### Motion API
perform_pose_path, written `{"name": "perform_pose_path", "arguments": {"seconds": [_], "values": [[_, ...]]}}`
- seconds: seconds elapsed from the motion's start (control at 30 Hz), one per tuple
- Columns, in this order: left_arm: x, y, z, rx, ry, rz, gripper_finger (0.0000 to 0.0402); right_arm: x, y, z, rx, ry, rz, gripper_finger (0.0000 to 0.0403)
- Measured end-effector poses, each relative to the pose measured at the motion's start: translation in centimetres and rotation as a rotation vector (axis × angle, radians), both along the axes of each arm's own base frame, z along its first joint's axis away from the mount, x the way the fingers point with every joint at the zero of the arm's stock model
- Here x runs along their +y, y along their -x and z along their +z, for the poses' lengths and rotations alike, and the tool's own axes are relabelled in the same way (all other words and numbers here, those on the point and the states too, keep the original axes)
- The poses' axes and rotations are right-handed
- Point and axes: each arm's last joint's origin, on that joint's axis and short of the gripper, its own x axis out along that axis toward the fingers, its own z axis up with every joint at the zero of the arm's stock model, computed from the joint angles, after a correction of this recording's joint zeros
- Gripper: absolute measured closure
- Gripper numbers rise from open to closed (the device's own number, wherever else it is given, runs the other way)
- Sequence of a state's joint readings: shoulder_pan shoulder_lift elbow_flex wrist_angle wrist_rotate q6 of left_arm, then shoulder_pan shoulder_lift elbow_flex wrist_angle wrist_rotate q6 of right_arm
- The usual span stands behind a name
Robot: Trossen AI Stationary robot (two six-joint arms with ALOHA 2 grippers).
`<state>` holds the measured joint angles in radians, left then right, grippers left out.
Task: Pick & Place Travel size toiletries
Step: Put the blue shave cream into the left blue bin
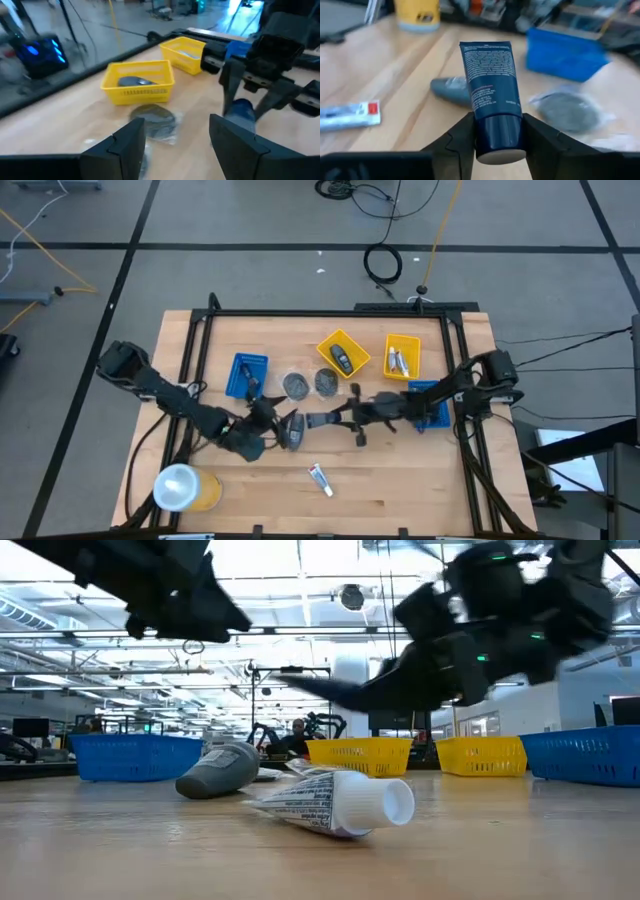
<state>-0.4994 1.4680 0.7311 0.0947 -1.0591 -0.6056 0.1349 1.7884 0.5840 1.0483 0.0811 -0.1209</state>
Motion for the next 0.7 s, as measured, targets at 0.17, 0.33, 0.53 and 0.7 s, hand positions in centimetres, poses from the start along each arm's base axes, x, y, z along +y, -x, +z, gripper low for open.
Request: {"name": "perform_pose_path", "arguments": {"seconds": [0.17,0.33,0.53,0.7], "values": [[1.8,-1.7,0.7,-0.03,0.101,-0.116,0.0185,0.2,0.5,0.1,-0.048,0.076,-0.095,0.0274],[4.1,-3.5,0.8,-0.044,0.216,-0.287,0.0185,0.6,0.0,0.4,-0.039,0.105,-0.073,0.0275],[6.8,-4.7,-0.3,-0.013,0.375,-0.39,0.0185,0.6,-0.2,0.5,-0.042,0.125,-0.075,0.0275],[7.7,-5.9,-2.2,0.005,0.502,-0.491,0.0185,0.6,-0.1,0.4,-0.032,0.147,-0.073,0.0275]]}}
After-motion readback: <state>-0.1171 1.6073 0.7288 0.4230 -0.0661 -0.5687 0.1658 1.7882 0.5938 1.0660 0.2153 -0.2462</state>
